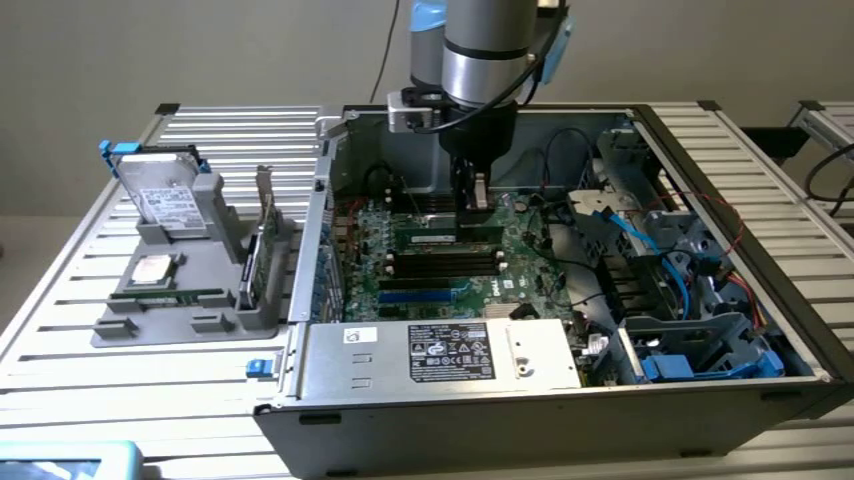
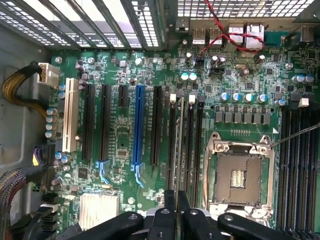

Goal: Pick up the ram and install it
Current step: 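Insert the ram into the slot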

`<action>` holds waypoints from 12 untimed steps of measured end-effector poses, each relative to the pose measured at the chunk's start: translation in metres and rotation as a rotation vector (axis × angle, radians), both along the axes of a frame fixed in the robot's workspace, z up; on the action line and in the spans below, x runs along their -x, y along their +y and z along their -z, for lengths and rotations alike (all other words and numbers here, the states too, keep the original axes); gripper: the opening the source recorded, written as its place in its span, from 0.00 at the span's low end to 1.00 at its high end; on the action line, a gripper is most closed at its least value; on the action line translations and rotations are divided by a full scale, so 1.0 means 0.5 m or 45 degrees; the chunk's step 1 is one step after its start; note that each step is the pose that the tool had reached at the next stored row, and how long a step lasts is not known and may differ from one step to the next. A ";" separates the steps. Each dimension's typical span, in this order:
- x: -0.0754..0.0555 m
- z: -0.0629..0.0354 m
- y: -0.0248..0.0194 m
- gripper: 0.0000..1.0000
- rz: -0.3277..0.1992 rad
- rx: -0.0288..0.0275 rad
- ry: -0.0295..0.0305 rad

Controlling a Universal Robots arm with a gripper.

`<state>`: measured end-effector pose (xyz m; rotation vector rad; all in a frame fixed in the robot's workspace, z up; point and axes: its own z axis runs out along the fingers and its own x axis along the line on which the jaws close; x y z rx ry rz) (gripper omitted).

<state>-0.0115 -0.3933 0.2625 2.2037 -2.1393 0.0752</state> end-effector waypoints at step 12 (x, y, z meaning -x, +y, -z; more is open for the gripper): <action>0.000 0.024 -0.0042 0.13 0.000 0.0152 -0.0004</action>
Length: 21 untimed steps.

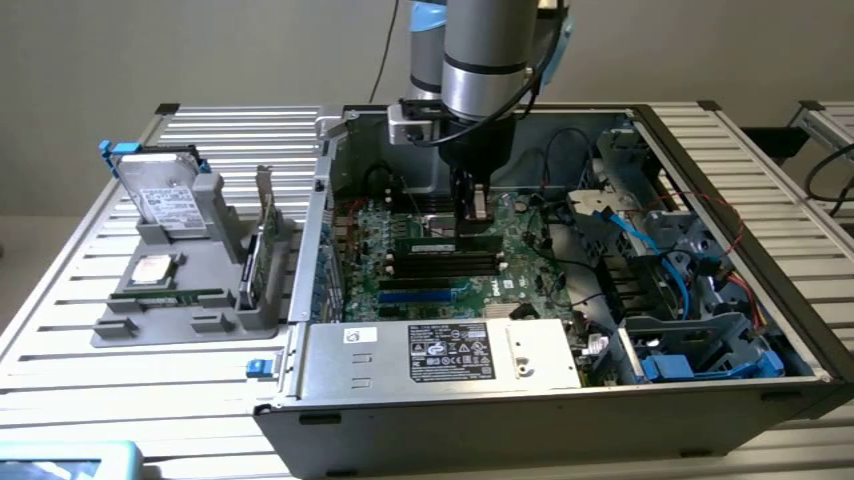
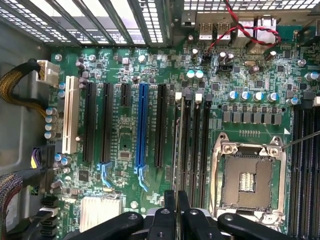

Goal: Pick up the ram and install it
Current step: 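Insert the ram into the slot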

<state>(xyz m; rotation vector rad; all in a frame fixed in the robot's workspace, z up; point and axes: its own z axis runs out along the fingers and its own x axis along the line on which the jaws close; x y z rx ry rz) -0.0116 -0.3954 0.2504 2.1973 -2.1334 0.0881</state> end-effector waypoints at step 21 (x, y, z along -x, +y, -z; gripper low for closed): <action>0.000 0.022 0.0068 0.13 0.000 0.0049 -0.0001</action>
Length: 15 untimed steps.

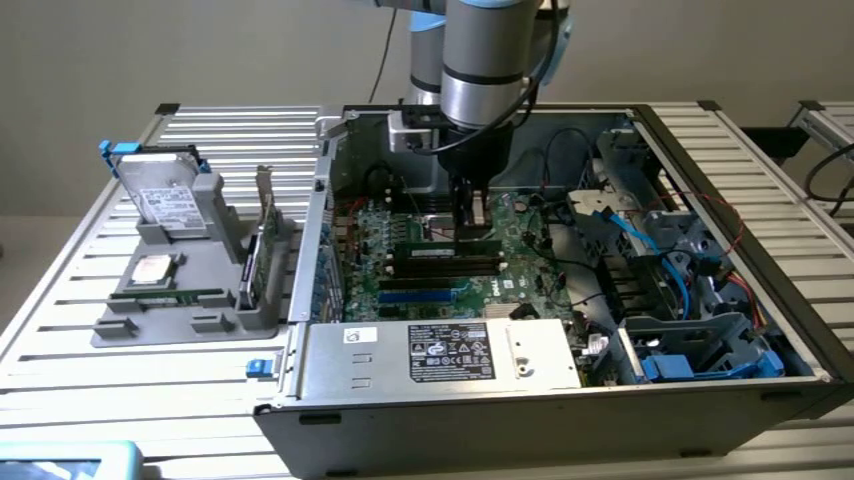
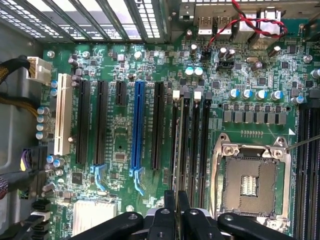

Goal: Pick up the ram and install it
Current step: 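Insert the ram into the slot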

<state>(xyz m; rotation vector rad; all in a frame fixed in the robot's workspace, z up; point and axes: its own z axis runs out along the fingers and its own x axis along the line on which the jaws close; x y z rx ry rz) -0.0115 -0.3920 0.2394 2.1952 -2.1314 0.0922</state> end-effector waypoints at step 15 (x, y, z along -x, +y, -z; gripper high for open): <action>0.000 0.011 -0.0001 0.13 0.000 0.0001 0.0001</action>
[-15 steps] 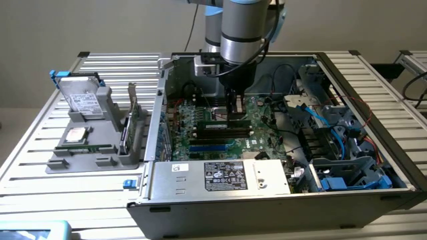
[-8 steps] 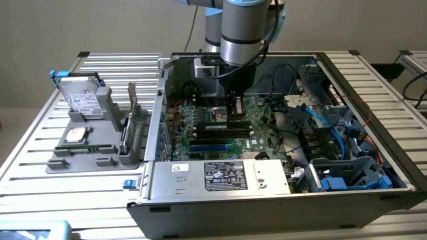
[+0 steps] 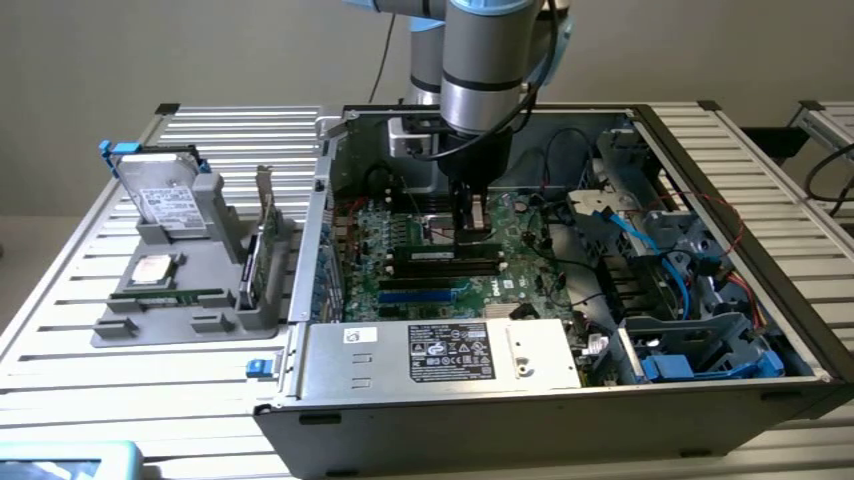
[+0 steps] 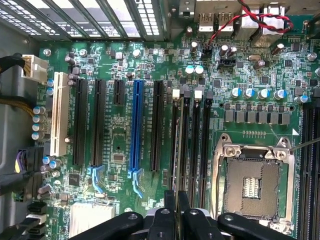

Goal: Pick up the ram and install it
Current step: 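Insert the ram into the slot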

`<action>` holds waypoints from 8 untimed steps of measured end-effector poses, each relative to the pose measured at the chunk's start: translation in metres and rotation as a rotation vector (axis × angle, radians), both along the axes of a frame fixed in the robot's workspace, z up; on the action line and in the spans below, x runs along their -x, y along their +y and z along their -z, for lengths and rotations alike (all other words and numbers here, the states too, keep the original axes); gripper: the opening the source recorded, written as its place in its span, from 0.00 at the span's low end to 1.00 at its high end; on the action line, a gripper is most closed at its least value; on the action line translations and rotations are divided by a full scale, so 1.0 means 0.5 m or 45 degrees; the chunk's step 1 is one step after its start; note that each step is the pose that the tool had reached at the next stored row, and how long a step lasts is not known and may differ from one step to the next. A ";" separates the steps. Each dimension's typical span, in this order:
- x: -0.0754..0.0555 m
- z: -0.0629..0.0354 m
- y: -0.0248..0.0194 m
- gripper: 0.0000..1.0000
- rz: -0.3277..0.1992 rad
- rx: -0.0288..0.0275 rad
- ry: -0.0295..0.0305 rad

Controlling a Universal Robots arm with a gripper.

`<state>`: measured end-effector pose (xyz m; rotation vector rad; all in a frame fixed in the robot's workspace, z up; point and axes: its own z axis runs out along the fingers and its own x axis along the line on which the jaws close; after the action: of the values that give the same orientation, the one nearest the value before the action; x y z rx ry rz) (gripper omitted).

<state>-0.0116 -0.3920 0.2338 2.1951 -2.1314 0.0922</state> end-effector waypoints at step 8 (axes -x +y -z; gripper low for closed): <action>0.000 0.003 -0.0007 0.13 -0.002 -0.0003 -0.0003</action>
<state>-0.0116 -0.3924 0.2325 2.1971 -2.1298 0.0923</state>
